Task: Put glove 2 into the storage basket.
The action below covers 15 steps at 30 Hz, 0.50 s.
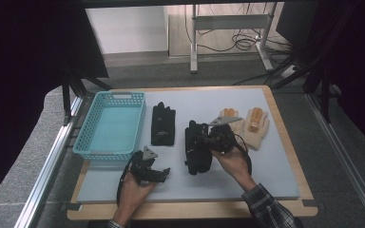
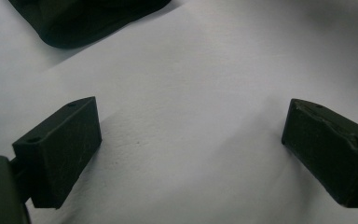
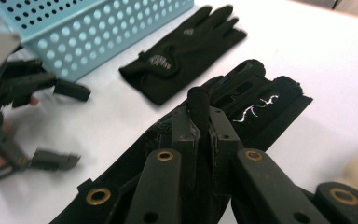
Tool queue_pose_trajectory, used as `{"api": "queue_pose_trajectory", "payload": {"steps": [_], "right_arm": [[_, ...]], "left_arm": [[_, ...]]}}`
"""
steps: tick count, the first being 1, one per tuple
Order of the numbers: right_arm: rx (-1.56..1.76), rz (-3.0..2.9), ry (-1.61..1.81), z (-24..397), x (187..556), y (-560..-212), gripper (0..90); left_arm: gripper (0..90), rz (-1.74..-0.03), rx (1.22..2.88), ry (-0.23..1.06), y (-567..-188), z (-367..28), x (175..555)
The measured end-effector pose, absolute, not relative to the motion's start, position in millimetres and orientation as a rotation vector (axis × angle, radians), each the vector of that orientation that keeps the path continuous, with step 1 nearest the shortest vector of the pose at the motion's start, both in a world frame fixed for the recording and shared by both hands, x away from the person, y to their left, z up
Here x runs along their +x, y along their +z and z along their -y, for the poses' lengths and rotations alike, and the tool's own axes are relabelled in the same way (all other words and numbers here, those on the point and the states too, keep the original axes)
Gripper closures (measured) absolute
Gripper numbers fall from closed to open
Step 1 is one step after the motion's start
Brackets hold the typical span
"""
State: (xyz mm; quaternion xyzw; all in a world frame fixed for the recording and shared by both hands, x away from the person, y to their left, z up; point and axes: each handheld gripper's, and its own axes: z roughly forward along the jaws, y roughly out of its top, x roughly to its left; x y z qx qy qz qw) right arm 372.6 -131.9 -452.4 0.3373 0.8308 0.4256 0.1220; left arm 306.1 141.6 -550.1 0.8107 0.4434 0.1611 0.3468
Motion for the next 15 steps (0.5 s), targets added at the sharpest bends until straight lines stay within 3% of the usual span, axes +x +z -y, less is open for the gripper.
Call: {"api": "queue_pose_trajectory", "payload": {"steps": [12, 14, 15], "right_arm": [[1.067, -2.438, 1.221, 141, 341, -504, 81.3], [1.082, -2.441, 1.217, 143, 340, -512, 77.0], [1.087, -2.442, 1.218, 145, 340, -514, 70.5]], "left_arm": [[5.0, -1.153, 2.100, 0.417, -550, -141, 306], [5.0, -1.151, 2.104, 0.416, -550, -142, 306], [4.9, -1.151, 2.103, 0.417, -550, -142, 306]]}}
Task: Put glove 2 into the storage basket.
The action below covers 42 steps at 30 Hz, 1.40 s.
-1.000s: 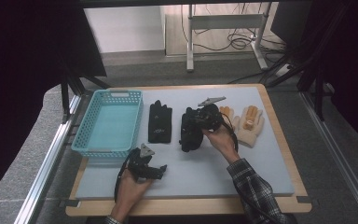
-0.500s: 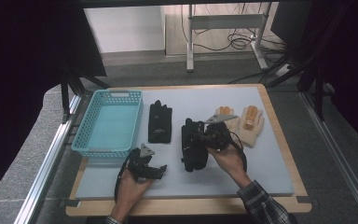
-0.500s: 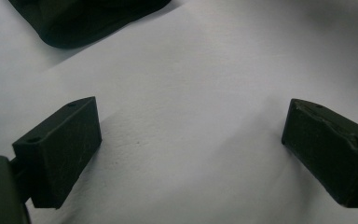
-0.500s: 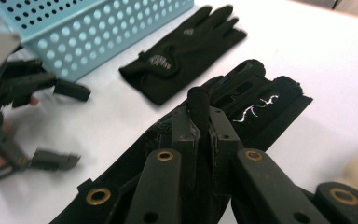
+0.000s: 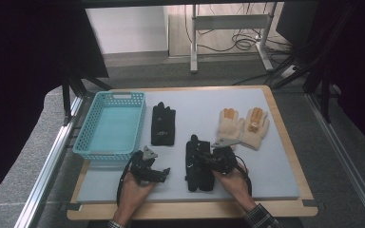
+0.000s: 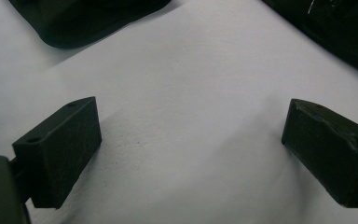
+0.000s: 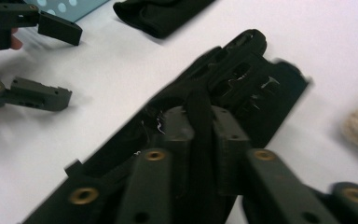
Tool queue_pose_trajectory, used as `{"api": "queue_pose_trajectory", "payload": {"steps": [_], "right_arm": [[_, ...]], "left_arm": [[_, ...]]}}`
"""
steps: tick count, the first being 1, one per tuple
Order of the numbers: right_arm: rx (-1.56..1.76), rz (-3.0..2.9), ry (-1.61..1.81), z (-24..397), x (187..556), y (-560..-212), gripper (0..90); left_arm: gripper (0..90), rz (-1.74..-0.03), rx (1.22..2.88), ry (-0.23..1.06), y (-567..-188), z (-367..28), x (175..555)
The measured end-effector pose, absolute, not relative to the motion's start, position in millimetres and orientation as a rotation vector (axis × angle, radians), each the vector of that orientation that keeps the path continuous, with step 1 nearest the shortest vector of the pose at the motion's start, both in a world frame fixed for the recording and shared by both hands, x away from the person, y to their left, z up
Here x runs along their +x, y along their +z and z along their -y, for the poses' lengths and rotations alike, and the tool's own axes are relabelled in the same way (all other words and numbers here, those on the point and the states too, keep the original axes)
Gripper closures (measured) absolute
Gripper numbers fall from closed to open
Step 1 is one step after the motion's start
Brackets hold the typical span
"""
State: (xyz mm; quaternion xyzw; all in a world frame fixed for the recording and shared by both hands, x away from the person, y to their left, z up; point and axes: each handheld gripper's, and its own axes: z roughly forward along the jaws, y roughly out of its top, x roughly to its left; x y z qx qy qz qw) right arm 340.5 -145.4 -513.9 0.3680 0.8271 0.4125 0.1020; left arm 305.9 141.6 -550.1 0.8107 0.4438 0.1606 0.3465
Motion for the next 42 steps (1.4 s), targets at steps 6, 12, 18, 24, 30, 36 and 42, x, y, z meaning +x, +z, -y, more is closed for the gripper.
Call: {"api": "queue_pose_trajectory", "payload": {"steps": [6, 12, 18, 24, 30, 36, 42], "right_arm": [[1.056, -2.422, 1.232, 153, 347, -504, 52.7], [0.981, -2.454, 1.219, 142, 361, -498, 44.8], [0.923, -2.460, 1.247, 116, 387, -491, 38.1], [0.891, -2.501, 1.226, 95, 412, -488, 46.2], [0.841, -2.530, 1.193, 70, 439, -490, 55.3], [0.823, -2.579, 1.155, 41, 467, -501, 57.3], [0.824, -2.577, 1.142, 25, 480, -506, 55.8]], "left_arm": [[5.0, -1.151, 2.105, 0.417, -550, -142, 306], [5.0, -1.150, 2.104, 0.418, -550, -142, 306], [5.0, -1.150, 2.105, 0.417, -550, -142, 306], [5.0, -1.151, 2.106, 0.417, -550, -142, 306], [5.0, -1.150, 2.104, 0.416, -550, -142, 306], [5.0, -1.150, 2.106, 0.416, -550, -142, 306], [5.0, -1.151, 2.104, 0.414, -550, -142, 306]]}}
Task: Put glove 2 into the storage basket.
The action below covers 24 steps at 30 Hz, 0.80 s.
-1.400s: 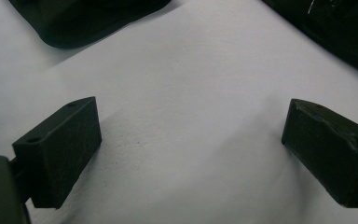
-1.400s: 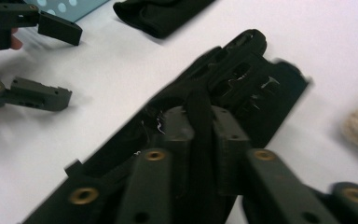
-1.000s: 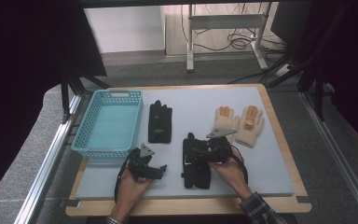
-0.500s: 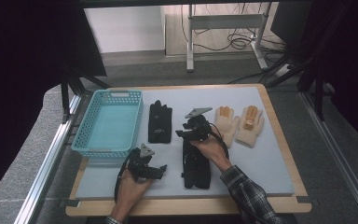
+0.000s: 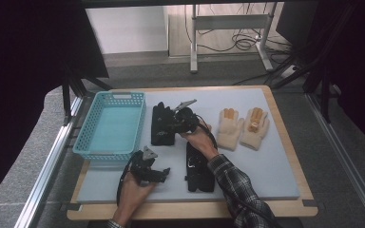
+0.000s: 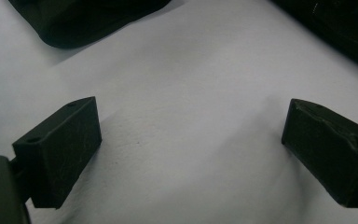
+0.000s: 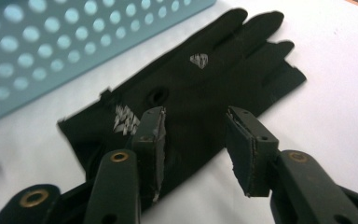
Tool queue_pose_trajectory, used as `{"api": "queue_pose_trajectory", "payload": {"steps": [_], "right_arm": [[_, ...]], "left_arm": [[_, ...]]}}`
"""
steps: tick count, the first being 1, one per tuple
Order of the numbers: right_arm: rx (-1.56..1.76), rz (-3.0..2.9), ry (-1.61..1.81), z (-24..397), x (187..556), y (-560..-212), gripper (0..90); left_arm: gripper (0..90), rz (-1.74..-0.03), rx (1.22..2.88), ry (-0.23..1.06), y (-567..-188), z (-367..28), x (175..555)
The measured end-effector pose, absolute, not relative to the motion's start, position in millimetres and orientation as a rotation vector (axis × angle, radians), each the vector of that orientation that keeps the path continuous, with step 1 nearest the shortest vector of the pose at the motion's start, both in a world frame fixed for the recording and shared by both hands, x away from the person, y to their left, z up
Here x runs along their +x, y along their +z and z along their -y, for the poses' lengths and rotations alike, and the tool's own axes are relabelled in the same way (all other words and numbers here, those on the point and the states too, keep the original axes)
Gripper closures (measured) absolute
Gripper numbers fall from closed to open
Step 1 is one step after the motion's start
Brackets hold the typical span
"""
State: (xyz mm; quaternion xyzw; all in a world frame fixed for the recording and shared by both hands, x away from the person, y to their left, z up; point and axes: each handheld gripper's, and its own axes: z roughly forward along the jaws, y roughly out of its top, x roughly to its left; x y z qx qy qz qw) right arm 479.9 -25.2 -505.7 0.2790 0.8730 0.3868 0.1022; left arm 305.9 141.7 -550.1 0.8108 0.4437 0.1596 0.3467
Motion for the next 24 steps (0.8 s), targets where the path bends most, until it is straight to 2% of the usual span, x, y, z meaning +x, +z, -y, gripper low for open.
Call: {"api": "queue_pose_trajectory", "payload": {"steps": [5, 6, 7, 11, 14, 15, 16, 17, 18, 19, 20, 21, 24], "right_arm": [[0.859, -2.570, 1.159, 8, 496, -513, 44.2], [0.859, -2.570, 1.159, 8, 496, -513, 44.2], [0.868, -2.577, 1.146, 3, 501, -517, 39.9], [0.892, -2.579, 1.112, -2, 508, -526, 36.5], [0.925, -2.590, 1.091, -3, 510, -530, 37.8], [0.920, -2.588, 1.066, -4, 509, -530, 49.6], [0.920, -2.588, 1.066, -4, 509, -530, 49.6], [0.917, -2.588, 1.025, -7, 506, -529, 57.3], [0.917, -2.588, 1.025, -7, 506, -529, 57.3], [0.937, -2.579, 1.001, -9, 505, -527, 67.5], [0.937, -2.579, 1.001, -9, 505, -527, 67.5], [0.939, -2.576, 0.985, -9, 503, -526, 76.4], [0.948, -2.569, 0.988, -9, 501, -526, 79.8]], "left_arm": [[5.0, -1.151, 2.104, 0.414, -550, -142, 306], [5.0, -1.151, 2.104, 0.413, -550, -142, 306], [5.0, -1.150, 2.105, 0.414, -550, -142, 306], [5.0, -1.150, 2.105, 0.414, -550, -142, 306], [5.0, -1.151, 2.105, 0.413, -550, -142, 306], [5.0, -1.151, 2.105, 0.412, -550, -142, 306], [5.0, -1.151, 2.105, 0.412, -550, -142, 306], [5.0, -1.151, 2.106, 0.412, -550, -142, 306], [5.0, -1.151, 2.106, 0.412, -550, -142, 306], [4.9, -1.151, 2.106, 0.412, -550, -142, 306], [5.0, -1.151, 2.106, 0.412, -550, -142, 306], [4.9, -1.150, 2.105, 0.412, -550, -142, 306], [5.0, -1.151, 2.105, 0.412, -550, -142, 306]]}}
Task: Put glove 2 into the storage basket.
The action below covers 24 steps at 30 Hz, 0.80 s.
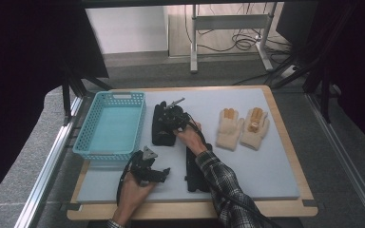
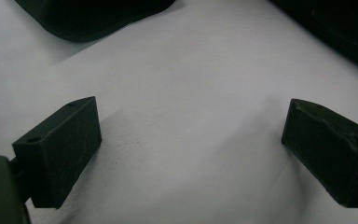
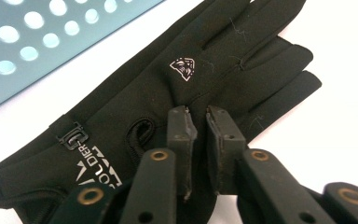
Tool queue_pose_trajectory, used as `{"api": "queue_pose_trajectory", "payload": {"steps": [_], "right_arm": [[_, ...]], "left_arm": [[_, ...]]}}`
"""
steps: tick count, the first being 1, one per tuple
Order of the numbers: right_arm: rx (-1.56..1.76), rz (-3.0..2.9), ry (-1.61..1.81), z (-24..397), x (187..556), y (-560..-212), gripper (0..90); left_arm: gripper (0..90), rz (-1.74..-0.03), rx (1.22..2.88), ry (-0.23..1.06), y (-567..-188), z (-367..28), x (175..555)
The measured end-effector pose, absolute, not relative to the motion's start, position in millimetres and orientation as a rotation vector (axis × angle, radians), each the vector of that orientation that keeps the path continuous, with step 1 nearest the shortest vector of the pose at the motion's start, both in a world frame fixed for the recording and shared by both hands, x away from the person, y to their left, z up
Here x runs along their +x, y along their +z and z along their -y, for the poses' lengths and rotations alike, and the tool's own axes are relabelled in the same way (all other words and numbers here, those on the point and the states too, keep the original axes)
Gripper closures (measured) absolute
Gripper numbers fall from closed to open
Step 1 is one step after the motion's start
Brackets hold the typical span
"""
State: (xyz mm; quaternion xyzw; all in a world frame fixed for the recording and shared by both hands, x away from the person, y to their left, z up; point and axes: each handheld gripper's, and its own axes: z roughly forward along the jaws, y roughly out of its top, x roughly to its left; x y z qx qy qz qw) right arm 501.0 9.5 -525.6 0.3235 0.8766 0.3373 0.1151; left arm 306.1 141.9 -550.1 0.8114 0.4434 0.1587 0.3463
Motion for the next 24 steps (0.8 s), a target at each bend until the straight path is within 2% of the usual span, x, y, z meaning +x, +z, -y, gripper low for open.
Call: {"api": "queue_pose_trajectory", "payload": {"steps": [11, 24], "right_arm": [[0.942, -2.567, 1.037, -2, 491, -505, 82.0], [0.897, -2.513, 1.180, 30, 458, -457, 83.4]], "left_arm": [[5.0, -1.150, 2.106, 0.413, -550, -142, 306], [5.0, -1.150, 2.105, 0.413, -550, -142, 306]]}}
